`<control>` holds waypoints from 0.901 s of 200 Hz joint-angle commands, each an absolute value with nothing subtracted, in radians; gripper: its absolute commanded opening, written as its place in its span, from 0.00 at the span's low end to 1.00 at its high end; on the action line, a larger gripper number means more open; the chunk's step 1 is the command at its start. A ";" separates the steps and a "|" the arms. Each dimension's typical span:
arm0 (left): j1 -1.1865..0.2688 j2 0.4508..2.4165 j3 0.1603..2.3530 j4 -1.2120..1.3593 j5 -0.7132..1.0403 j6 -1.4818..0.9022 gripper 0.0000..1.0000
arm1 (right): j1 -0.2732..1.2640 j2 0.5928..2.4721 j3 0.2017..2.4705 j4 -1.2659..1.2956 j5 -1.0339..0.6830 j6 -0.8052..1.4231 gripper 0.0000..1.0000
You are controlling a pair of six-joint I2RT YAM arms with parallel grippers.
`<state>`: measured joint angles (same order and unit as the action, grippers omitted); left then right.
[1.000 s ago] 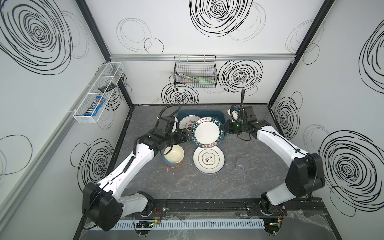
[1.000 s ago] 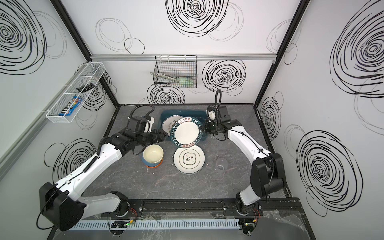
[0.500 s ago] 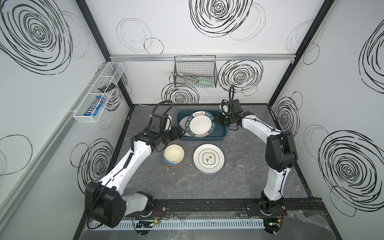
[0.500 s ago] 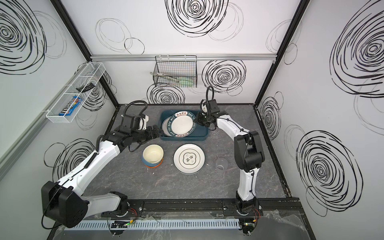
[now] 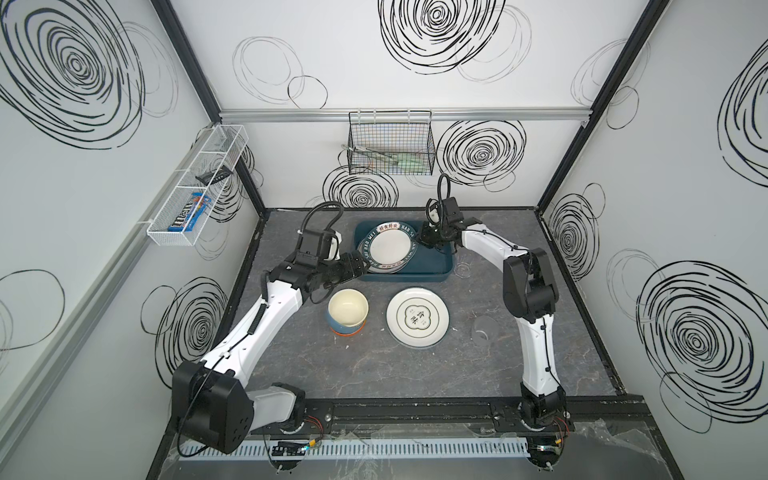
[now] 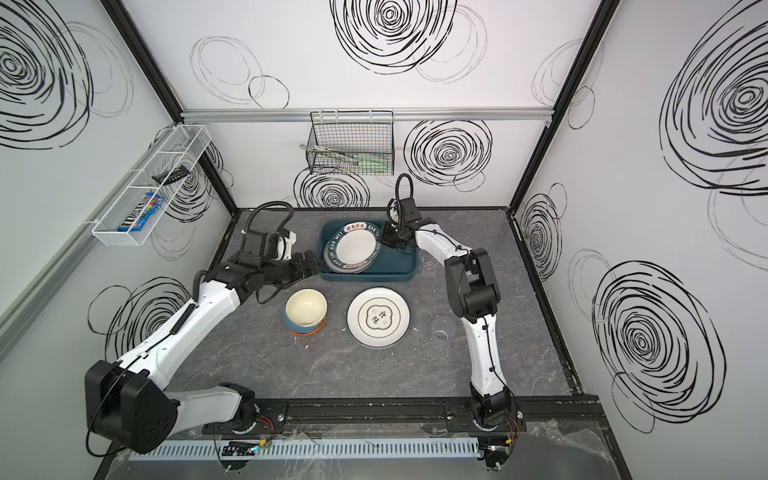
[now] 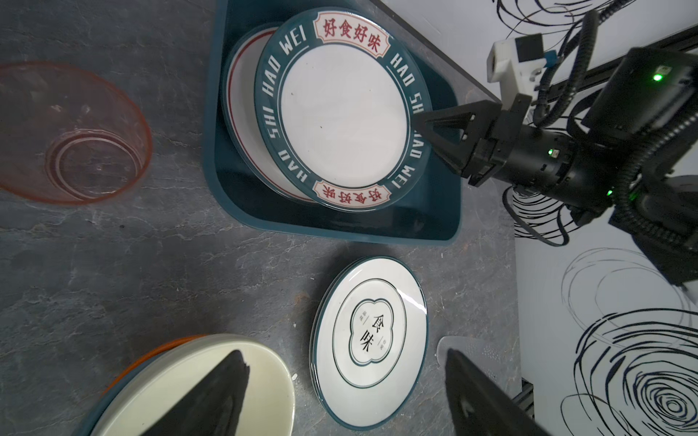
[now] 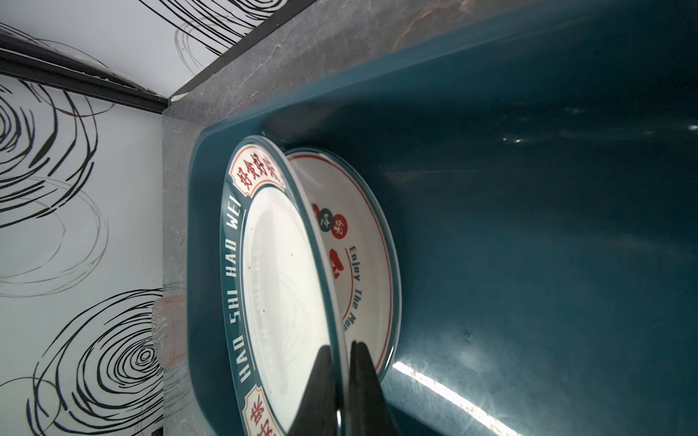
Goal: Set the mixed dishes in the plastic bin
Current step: 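Carry the green-rimmed plate into the teal bin with the right gripper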
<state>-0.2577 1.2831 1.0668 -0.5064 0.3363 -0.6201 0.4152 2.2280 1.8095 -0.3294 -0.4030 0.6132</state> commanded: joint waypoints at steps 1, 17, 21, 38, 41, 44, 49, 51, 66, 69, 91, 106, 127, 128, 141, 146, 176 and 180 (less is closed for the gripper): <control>-0.245 1.287 1.053 -0.472 0.348 -0.605 0.86 | 0.422 2.246 1.868 -0.304 -0.396 0.639 0.00; -0.244 1.286 1.048 -0.468 0.348 -0.606 0.86 | 0.421 2.264 1.883 -0.303 -0.391 0.642 0.00; -0.244 1.286 1.045 -0.468 0.350 -0.607 0.86 | 0.422 2.268 1.887 -0.304 -0.391 0.643 0.00; -0.244 1.284 1.039 -0.465 0.350 -0.609 0.86 | 0.423 2.286 1.901 -0.309 -0.385 0.647 0.00; -0.244 1.284 1.038 -0.465 0.350 -0.609 0.86 | 0.423 2.287 1.903 -0.309 -0.385 0.647 0.00; -0.244 1.284 1.037 -0.465 0.351 -0.609 0.86 | 0.422 2.289 1.905 -0.309 -0.385 0.647 0.00; -0.244 1.283 1.035 -0.465 0.350 -0.609 0.86 | 0.423 2.293 1.908 -0.309 -0.384 0.647 0.00; -0.243 1.282 1.034 -0.466 0.351 -0.610 0.86 | 0.425 2.294 1.909 -0.308 -0.385 0.648 0.00; -0.244 1.280 1.029 -0.463 0.350 -0.612 0.86 | 0.425 2.307 1.920 -0.313 -0.385 0.648 0.00; -0.243 1.279 1.028 -0.463 0.350 -0.612 0.86 | 0.425 2.309 1.920 -0.314 -0.384 0.650 0.00; -0.243 1.278 1.023 -0.462 0.350 -0.614 0.86 | 0.426 2.319 1.927 -0.312 -0.387 0.654 0.00; -0.244 1.278 1.021 -0.463 0.351 -0.614 0.86 | 0.427 2.323 1.931 -0.310 -0.387 0.656 0.00; -0.243 1.278 1.021 -0.462 0.352 -0.615 0.86 | 0.429 2.329 1.932 -0.309 -0.388 0.659 0.00; -0.243 1.278 1.021 -0.462 0.352 -0.615 0.86 | 0.429 2.330 1.933 -0.309 -0.389 0.659 0.00; -0.244 1.279 1.020 -0.460 0.355 -0.617 0.86 | 0.430 2.335 1.934 -0.310 -0.391 0.662 0.00; -0.244 1.279 1.019 -0.458 0.356 -0.618 0.86 | 0.429 2.337 1.934 -0.310 -0.391 0.663 0.00; -0.244 1.279 1.015 -0.459 0.357 -0.620 0.86 | 0.434 2.350 1.933 -0.322 -0.392 0.666 0.05; -0.244 1.278 1.015 -0.459 0.356 -0.620 0.86 | 0.434 2.352 1.933 -0.324 -0.392 0.666 0.06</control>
